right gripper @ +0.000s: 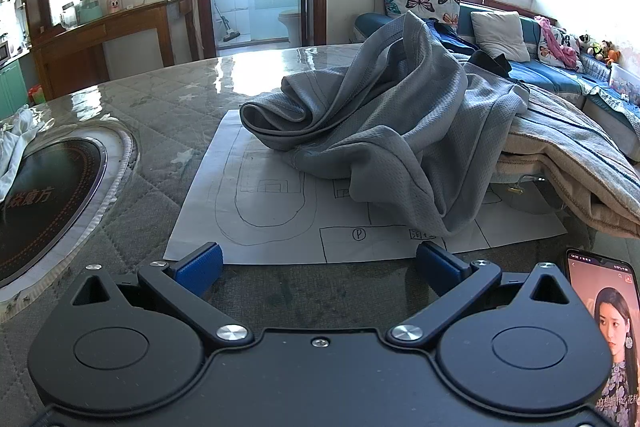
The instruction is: Fold clothes
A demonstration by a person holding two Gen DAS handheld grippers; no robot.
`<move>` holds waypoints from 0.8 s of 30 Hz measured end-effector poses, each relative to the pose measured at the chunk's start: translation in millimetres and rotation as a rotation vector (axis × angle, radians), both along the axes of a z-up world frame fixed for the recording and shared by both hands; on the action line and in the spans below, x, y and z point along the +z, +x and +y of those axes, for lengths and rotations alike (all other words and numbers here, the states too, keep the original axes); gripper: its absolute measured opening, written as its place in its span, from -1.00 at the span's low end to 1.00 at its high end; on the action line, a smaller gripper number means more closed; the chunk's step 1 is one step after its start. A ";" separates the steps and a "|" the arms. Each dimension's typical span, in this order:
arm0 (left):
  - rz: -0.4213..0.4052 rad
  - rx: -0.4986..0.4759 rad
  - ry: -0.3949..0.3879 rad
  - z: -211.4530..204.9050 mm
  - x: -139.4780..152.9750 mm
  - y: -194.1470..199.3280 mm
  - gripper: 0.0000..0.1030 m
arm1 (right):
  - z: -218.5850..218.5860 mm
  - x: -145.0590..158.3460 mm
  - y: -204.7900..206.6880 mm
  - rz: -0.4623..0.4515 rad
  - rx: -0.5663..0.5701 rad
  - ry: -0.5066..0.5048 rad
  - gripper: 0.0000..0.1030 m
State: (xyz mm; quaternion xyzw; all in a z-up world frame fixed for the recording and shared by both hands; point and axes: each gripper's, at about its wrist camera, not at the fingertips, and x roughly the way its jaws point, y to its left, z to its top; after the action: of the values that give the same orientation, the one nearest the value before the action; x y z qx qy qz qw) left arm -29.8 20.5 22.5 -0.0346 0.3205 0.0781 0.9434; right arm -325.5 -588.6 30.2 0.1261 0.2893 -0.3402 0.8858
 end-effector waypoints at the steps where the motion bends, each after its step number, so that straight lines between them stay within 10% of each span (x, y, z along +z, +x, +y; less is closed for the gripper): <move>1: 0.000 0.000 0.000 0.0 0.0 0.2 0.99 | -0.1 0.0 -0.1 0.000 0.000 0.000 1.00; 24: 0.000 0.001 0.000 0.0 -0.8 0.6 0.99 | -0.4 -0.3 -0.6 0.000 0.000 0.000 1.00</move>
State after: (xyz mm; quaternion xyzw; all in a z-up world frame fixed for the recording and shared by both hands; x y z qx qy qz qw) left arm -29.2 20.5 21.7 -0.0348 0.3204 0.0784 0.9434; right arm -326.1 -589.0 29.9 0.1263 0.2893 -0.3403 0.8858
